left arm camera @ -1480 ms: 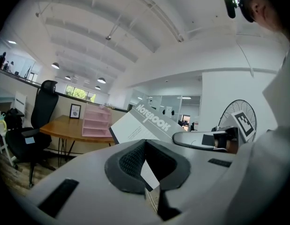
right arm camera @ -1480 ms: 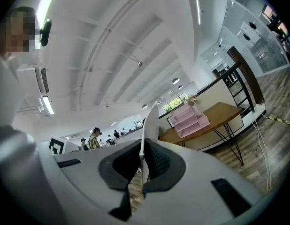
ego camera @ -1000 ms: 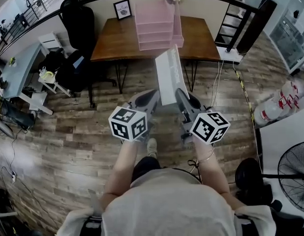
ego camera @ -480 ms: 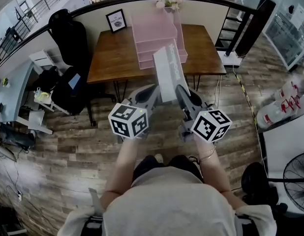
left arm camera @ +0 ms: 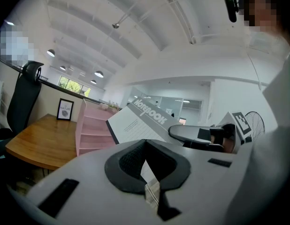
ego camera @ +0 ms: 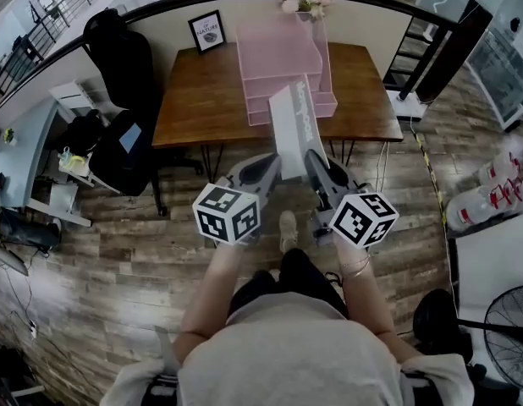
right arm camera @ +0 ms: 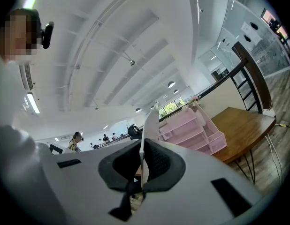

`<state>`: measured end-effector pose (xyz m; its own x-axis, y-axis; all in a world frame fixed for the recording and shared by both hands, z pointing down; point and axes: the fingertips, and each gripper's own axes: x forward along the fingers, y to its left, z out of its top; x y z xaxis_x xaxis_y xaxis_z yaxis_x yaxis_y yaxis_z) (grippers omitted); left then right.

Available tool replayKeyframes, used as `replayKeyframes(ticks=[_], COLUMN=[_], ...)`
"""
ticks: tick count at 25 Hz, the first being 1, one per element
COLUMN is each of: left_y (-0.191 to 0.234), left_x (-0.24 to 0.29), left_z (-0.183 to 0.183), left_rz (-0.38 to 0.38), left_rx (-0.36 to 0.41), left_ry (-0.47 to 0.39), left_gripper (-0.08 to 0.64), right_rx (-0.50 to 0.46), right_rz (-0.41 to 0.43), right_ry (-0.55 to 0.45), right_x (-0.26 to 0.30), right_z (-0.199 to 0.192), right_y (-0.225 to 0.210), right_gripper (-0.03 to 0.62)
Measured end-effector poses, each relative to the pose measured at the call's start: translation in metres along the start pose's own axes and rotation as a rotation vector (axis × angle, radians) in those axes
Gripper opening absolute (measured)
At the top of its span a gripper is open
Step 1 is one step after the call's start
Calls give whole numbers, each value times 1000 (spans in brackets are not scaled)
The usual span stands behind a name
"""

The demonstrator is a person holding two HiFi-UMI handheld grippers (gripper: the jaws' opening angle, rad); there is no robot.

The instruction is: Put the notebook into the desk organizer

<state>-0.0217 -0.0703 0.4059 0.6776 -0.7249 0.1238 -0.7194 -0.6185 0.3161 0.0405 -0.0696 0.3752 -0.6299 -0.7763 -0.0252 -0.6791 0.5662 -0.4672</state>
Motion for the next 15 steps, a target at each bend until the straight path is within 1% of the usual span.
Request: replayKeyframes(ticks=[8,11,15], left_y=[52,69,86], left_x=[29,49,77], left_z=[22,36,58], left_rz=[57,62,68], left_rx=[-9,-13,1], left_ry=[-11,-27,-51], left_gripper=[12,12,12], right_rx=[-2,-15,-19], right_rz=[39,58,81], right_ry=[0,-8,-20], right_x=[58,82,110], right_z=[23,36,57], right_y=[-27,-37,-55], right_gripper=[11,11,11])
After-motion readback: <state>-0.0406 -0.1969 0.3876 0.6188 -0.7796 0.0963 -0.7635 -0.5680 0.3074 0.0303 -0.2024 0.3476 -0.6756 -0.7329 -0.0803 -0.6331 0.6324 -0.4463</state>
